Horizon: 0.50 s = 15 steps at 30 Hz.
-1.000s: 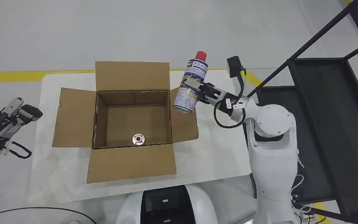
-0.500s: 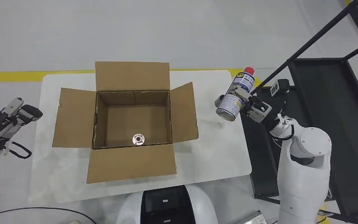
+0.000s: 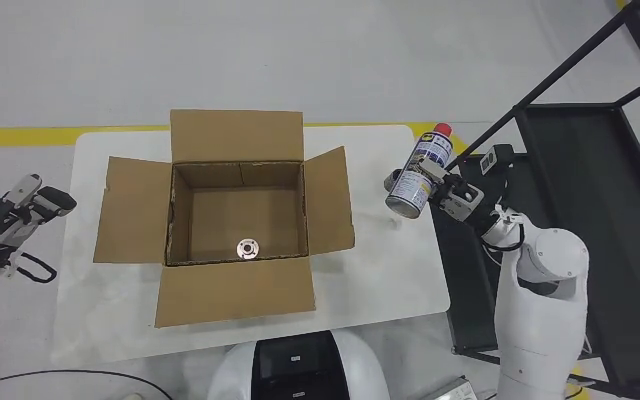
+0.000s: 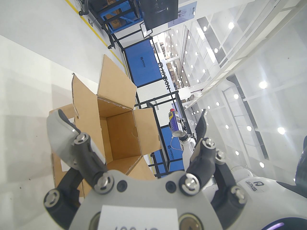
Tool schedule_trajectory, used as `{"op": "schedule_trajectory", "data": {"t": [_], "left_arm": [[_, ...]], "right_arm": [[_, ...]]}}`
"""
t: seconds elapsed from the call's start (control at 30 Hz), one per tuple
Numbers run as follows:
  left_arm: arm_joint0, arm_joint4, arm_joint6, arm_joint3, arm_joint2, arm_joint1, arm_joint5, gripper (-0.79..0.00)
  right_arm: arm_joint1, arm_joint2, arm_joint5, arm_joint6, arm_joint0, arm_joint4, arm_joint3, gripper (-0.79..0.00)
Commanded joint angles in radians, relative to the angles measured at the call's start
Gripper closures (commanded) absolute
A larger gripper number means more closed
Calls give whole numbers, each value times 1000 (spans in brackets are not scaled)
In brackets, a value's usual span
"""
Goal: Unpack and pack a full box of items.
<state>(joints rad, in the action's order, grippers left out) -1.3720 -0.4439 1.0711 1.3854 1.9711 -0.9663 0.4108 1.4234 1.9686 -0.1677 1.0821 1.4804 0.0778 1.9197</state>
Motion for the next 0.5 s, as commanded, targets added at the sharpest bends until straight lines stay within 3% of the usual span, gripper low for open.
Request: {"op": "schedule_trajectory", "data": {"t": [0.0, 0.17, 0.33, 0.47], "left_arm": [[0, 0, 0, 0, 0, 0, 0, -785], [0, 0, 0, 0, 0, 0, 0, -785], [0, 0, 0, 0, 0, 0, 0, -785], [0, 0, 0, 0, 0, 0, 0, -785]], "right_arm": [[-1, -2, 11, -13, 1, -9, 3, 0], [-9, -2, 94, -71, 10, 0, -30, 0], [-10, 30, 283, -169, 50, 74, -104, 0], [-13, 44, 519, -259, 109, -22, -165, 0]]}}
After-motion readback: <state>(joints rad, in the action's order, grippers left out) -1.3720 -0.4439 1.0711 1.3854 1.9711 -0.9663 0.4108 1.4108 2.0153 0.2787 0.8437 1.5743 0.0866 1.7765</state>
